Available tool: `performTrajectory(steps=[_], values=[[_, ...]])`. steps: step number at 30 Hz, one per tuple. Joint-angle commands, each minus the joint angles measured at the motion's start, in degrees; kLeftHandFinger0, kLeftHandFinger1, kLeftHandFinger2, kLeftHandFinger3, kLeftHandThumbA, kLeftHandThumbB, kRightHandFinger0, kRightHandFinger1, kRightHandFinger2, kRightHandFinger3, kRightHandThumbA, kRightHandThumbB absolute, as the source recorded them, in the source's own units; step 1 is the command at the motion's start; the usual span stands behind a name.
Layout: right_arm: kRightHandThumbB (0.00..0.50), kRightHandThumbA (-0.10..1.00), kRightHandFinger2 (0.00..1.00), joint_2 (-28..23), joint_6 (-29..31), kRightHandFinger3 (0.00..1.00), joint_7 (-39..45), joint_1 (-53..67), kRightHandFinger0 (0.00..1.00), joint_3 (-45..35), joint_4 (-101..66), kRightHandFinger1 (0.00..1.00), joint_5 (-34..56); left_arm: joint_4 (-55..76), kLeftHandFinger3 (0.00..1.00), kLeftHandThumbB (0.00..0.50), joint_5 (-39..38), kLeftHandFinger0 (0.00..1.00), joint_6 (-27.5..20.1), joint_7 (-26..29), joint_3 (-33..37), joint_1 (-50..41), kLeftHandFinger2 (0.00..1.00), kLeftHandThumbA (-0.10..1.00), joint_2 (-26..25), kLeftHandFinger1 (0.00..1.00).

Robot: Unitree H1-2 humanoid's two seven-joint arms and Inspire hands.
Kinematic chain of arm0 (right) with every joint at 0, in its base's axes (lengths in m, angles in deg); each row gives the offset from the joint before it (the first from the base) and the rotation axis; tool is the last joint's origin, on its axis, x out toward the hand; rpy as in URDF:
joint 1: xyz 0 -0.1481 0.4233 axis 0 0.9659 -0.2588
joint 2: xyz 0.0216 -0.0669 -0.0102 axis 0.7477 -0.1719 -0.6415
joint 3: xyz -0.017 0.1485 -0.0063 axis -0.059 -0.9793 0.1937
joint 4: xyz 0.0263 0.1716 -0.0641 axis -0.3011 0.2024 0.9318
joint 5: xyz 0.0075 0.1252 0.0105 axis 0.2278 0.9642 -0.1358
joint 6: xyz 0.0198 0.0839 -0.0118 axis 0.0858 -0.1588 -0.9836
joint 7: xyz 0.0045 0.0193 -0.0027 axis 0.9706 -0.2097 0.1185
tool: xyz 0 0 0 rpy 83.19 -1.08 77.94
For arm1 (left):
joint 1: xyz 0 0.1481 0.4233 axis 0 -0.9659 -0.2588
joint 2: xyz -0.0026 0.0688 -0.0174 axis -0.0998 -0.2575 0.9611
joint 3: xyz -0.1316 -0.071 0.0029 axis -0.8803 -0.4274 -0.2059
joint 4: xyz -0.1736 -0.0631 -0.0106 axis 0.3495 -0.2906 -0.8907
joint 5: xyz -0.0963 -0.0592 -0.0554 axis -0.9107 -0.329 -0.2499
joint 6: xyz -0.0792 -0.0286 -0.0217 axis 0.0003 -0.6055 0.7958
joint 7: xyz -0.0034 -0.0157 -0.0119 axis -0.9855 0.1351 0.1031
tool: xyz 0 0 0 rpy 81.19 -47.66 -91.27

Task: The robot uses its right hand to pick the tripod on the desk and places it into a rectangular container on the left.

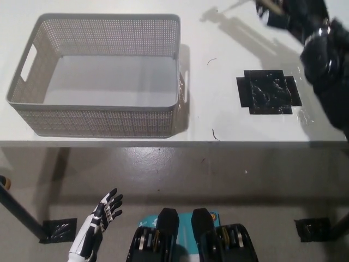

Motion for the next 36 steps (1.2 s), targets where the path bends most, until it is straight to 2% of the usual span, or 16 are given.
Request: performTrajectory(steps=[1, 2, 7, 10, 13, 15, 18, 19, 21, 24, 25, 27, 31, 33, 34, 36], values=[[0.177, -0.1, 0.82, -2.7, 3.7, 0.96, -3.6, -9.7, 0.0, -2.1, -8.0, 0.42, -0.6, -0.5, 1.0, 0.5, 1.3, 1.0, -3.8, -0.3, 0.4, -0.2, 1.0, 1.0, -1.2, 1.0], [0.154, -0.1, 0.82, -2.3, 3.1, 0.98, -2.8, -10.0, 0.0, -2.1, -8.9, 0.42, -0.5, -0.5, 1.0, 0.5, 1.3, 1.0, -4.1, -0.4, 0.4, -0.4, 1.0, 1.0, -1.3, 1.0], [0.145, -0.1, 0.82, -0.3, 2.8, 0.99, -0.4, -12.4, 0.0, -1.3, -13.8, 0.44, -0.4, 0.2, 1.0, 0.5, 0.4, 1.0, -3.3, -2.0, 0.9, -0.8, 1.0, 1.0, -2.0, 1.0], [0.142, -0.1, 0.79, 1.5, 3.6, 0.96, -0.1, -13.7, 0.0, 0.9, -15.4, 0.43, -2.6, 0.0, 1.0, 0.5, -0.4, 1.0, -3.5, -2.6, 1.0, -1.2, 1.0, 1.0, -1.8, 1.0], [0.166, -0.1, 0.8, 3.2, 3.4, 0.97, 0.3, -14.4, 0.0, 3.0, -15.5, 0.43, -4.3, 0.0, 1.0, 0.5, -0.2, 1.0, -3.4, -2.3, 1.0, -1.5, 1.0, 1.0, -1.4, 1.0], [0.174, -0.1, 0.83, 5.2, 0.4, 0.93, 3.5, -14.7, 0.0, 4.5, -16.3, 0.44, -4.8, -0.2, 1.0, 0.5, 0.1, 1.0, -3.8, -2.2, 1.0, -1.5, 1.0, 1.0, -1.3, 1.0], [0.172, -0.1, 0.78, 7.4, 1.1, 0.79, 3.0, -14.6, 0.0, 6.4, -15.2, 0.29, -6.1, -0.1, 1.0, 0.5, 0.5, 1.0, -3.5, -2.2, 1.3, -1.3, 1.0, 1.0, -1.5, 1.0], [0.162, -0.1, 0.78, 8.8, 1.2, 0.8, 2.9, -14.5, 0.0, 7.5, -14.0, 0.28, -6.9, 0.0, 1.0, 0.5, 0.7, 1.0, -3.1, -2.1, 1.4, -1.2, 1.0, 1.0, -1.7, 1.0], [0.179, -0.1, 0.79, 10.1, 0.3, 0.8, 3.2, -14.2, 0.0, 8.5, -12.9, 0.29, -7.5, 0.2, 1.0, 0.5, 1.0, 1.0, -2.6, -2.1, 1.5, -1.1, 1.0, 1.0, -1.8, 1.0], [0.206, -0.1, 0.73, 12.3, 0.1, 0.63, 2.5, -14.1, 0.0, 10.9, -10.2, 0.15, -9.3, 0.0, 1.0, 0.5, 1.4, 1.0, -2.9, -2.3, 2.0, -0.8, 1.0, 1.0, -2.0, 1.0], [0.21, -0.1, 0.71, 13.2, 0.4, 0.62, 2.4, -14.2, 0.0, 12.0, -8.7, 0.13, -10.1, -0.2, 1.0, 0.5, 1.2, 1.0, -2.9, -2.7, 2.1, -0.4, 1.0, 1.0, -2.1, 1.0], [0.223, -0.1, 0.73, 14.2, 1.5, 0.68, 1.3, -14.6, 0.0, 13.1, -5.6, 0.12, -10.6, -0.4, 1.0, 0.5, 0.6, 1.0, -2.7, -3.0, 2.1, 0.3, 1.0, 1.0, -2.2, 1.0], [0.218, -0.1, 0.75, 15.7, 4.2, 0.9, -1.9, -15.1, 0.0, 14.2, 1.6, 0.22, -10.6, -0.8, 1.0, 0.5, 1.7, 1.0, -3.3, -2.5, 2.2, 1.0, 1.0, 1.0, -2.6, 1.0], [0.234, -0.1, 0.7, 16.5, 3.7, 0.69, -3.0, -15.0, 0.0, 14.9, 4.9, 0.13, -11.3, -0.7, 1.0, 0.5, 2.6, 1.0, -3.7, -2.2, 2.5, 0.8, 1.0, 1.0, -2.9, 1.0], [0.244, -0.1, 0.69, 16.7, 3.4, 0.63, -3.3, -14.6, 0.0, 15.2, 6.6, 0.12, -11.4, -0.4, 1.0, 0.5, 2.7, 1.0, -3.5, -2.3, 2.6, 0.5, 1.0, 1.0, -3.0, 1.0], [0.249, -0.1, 0.71, 16.8, 3.8, 0.62, -4.2, -14.3, 0.0, 15.2, 8.3, 0.11, -11.3, -0.4, 1.0, 0.5, 2.7, 1.0, -3.2, -2.3, 2.7, 0.6, 1.0, 1.0, -3.0, 1.0]])
